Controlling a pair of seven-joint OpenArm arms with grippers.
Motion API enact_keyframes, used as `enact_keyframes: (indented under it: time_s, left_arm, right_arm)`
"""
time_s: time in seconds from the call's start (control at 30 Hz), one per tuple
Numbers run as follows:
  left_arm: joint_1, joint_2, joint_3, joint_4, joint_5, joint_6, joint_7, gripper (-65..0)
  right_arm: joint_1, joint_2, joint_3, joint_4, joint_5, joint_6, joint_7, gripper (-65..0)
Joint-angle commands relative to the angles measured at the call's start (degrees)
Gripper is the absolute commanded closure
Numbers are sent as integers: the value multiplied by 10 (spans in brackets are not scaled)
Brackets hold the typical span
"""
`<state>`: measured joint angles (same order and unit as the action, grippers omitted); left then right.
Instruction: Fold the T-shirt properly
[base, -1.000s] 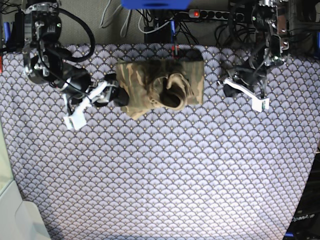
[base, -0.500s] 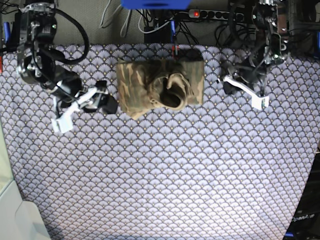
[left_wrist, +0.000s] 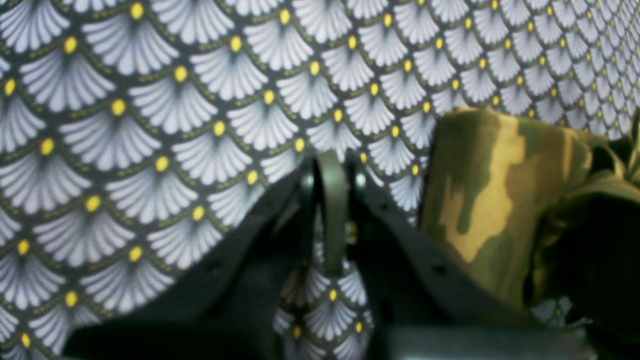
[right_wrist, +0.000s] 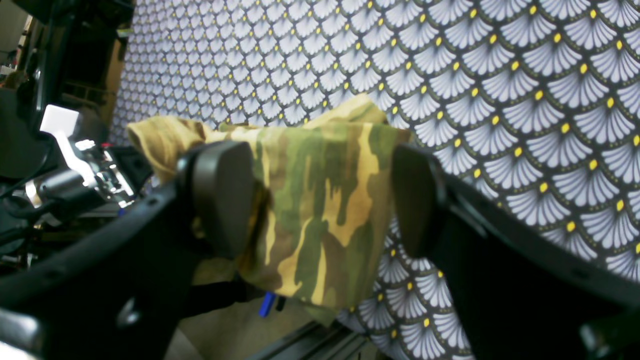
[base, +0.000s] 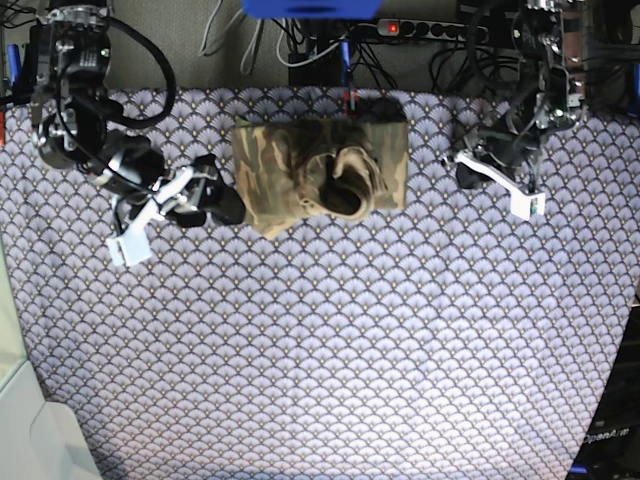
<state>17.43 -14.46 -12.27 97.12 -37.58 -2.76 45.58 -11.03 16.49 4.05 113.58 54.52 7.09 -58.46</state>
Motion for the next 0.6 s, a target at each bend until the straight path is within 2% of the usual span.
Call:
enact_keyframes:
  time_s: [0.0, 0.57]
  left_arm:
    - [-2, -5, -3, 12, -6, -2, -8, -9]
    - [9, -6, -3, 13, -7, -2, -9, -8]
  right_arm:
    - [5, 6, 2, 3, 12, 9, 11, -441]
    - [4, 4, 2, -8, 26, 11, 14, -438]
